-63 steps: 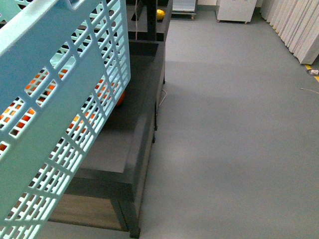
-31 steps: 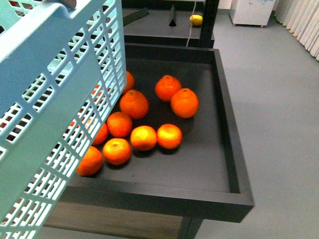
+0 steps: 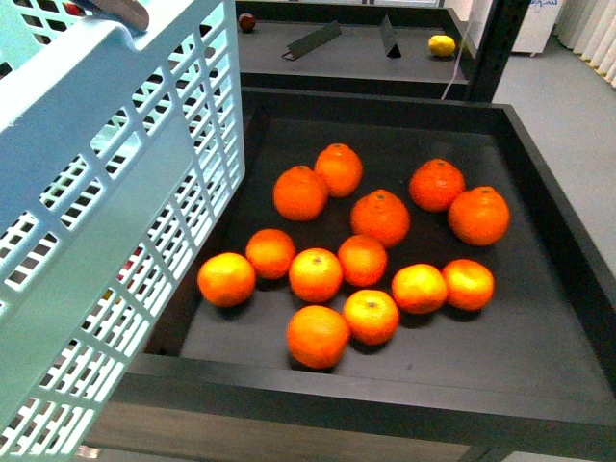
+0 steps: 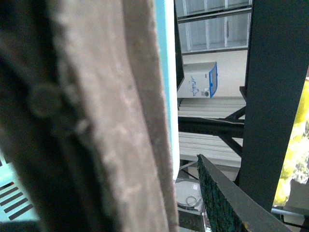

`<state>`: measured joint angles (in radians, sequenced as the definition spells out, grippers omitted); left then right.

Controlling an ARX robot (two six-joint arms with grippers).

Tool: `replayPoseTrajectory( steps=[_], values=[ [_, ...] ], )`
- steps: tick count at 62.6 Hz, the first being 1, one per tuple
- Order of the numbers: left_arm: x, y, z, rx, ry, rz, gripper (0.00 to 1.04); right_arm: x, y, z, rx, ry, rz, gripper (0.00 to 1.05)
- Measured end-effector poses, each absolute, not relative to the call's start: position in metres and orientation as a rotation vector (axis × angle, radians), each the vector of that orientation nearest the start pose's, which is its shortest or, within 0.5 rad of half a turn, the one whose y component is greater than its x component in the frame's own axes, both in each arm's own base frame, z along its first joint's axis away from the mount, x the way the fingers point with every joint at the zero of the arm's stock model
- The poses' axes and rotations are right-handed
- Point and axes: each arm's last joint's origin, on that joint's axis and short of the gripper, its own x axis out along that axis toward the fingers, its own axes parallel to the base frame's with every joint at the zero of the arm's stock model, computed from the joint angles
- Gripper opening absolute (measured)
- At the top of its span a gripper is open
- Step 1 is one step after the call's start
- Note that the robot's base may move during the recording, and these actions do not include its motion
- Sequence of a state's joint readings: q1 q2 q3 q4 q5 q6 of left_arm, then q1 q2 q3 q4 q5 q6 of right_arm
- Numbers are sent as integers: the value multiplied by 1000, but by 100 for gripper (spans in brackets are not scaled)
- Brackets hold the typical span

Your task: Pick lemon and mango into basket

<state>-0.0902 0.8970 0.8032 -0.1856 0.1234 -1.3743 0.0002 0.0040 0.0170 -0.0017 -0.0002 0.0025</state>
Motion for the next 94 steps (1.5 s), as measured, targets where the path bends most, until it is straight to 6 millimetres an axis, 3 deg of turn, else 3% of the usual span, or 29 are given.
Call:
replayPoseTrajectory(
  steps=[94],
  values=[
    [196,-21,320,-1366,384,16,29,97,0,169,2,-12,0,96]
  ],
)
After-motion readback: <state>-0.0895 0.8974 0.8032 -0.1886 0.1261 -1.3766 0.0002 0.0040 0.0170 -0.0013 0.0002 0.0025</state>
